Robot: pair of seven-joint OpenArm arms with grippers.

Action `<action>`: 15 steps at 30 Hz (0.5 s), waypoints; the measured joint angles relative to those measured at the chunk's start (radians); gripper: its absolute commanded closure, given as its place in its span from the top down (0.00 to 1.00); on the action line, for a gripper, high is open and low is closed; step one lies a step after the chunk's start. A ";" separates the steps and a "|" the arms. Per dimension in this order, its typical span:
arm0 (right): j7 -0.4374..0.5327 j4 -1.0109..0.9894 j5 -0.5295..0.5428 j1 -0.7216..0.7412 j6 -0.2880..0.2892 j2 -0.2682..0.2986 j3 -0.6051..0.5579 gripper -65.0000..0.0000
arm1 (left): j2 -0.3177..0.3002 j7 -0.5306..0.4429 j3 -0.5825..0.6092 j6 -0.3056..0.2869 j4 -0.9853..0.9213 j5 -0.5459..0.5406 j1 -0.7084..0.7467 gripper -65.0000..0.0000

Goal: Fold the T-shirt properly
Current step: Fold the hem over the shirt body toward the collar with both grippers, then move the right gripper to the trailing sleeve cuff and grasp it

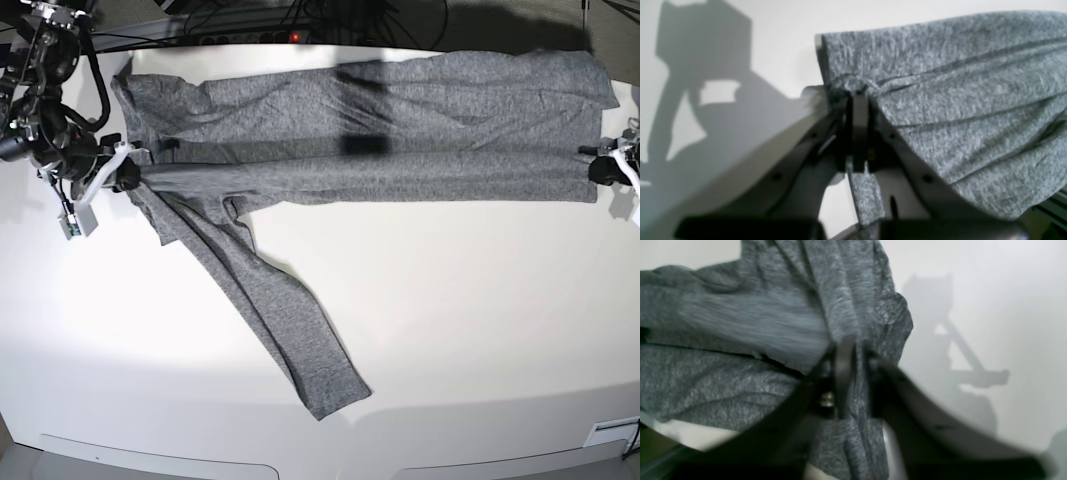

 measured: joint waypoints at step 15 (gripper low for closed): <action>0.142 -0.071 -0.003 0.191 -0.011 0.002 -0.076 0.58 | 0.000 -0.080 0.000 0.000 0.000 0.006 0.000 0.31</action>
